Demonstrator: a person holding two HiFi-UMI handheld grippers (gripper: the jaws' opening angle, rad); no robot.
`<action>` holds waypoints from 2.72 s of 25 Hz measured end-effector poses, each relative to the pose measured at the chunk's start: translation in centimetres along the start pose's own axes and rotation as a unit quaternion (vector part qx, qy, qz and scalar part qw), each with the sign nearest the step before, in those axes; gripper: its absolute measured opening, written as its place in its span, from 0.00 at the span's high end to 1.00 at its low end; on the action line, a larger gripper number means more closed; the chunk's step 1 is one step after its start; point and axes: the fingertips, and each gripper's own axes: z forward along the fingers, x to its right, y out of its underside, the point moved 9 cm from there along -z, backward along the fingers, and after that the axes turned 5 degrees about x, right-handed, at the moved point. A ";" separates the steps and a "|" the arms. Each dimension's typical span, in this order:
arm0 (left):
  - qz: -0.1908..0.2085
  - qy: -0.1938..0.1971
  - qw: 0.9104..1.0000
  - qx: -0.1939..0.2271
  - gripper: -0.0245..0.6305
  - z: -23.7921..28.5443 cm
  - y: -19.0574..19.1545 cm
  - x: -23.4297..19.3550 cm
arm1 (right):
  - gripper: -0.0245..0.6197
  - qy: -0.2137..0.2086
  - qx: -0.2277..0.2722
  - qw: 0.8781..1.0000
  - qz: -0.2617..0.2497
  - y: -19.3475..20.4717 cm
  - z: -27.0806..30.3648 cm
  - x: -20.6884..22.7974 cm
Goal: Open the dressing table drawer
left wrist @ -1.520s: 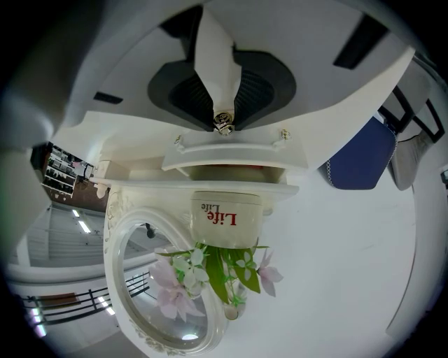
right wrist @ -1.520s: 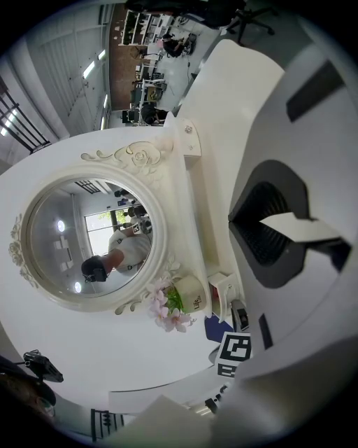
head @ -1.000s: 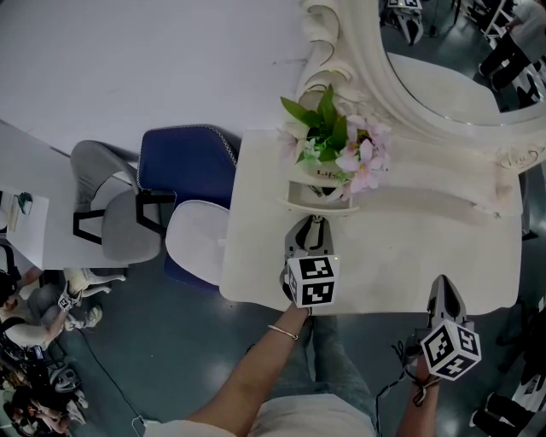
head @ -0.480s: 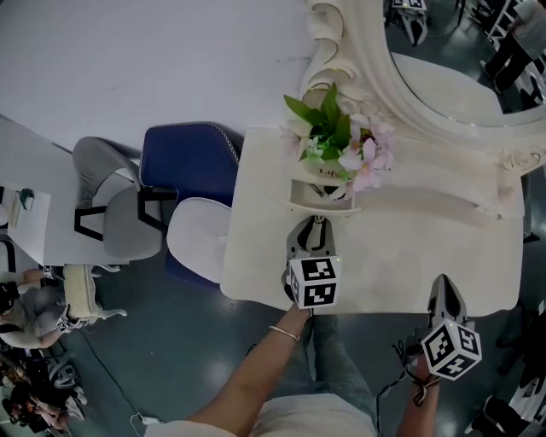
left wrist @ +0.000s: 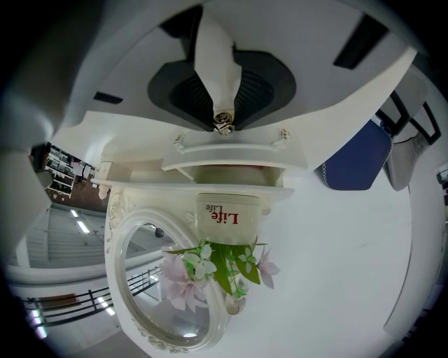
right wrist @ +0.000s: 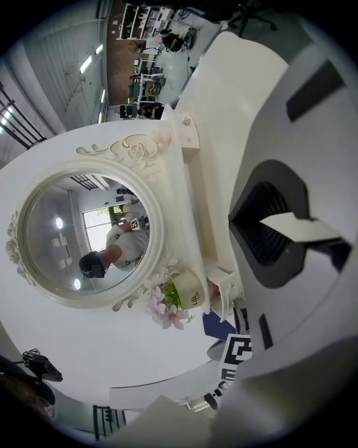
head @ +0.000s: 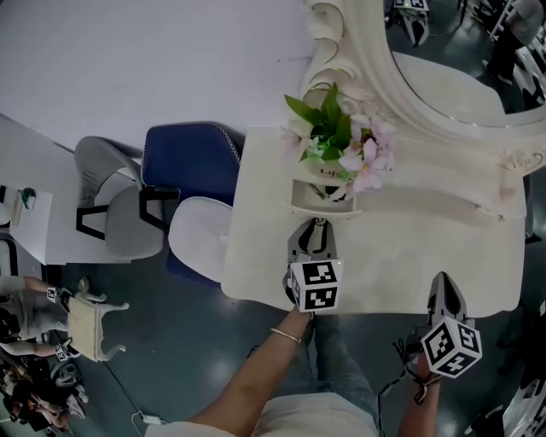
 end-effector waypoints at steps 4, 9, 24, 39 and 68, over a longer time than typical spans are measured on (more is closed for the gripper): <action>0.000 -0.001 1.000 0.000 0.80 0.0 0.1 0.0 | 0.95 -0.001 0.000 1.000 -0.001 0.0 0.2 0.1; 0.001 0.000 1.000 0.001 0.80 0.1 0.1 0.0 | 0.95 -0.004 0.001 1.000 0.000 0.1 0.6 0.1; -0.015 0.017 1.000 -0.006 0.78 0.0 0.0 -0.4 | 0.95 -0.027 0.004 1.000 0.000 -0.4 1.7 -0.6; -0.018 -0.001 0.998 0.055 0.78 -7.0 -5.4 -2.6 | 0.95 -0.072 0.032 0.997 0.001 -2.9 4.4 -2.7; -0.021 -0.053 0.971 0.230 0.92 -16.2 -23.4 -13.3 | 0.95 -0.074 0.240 0.962 -0.110 -16.6 -0.2 -8.9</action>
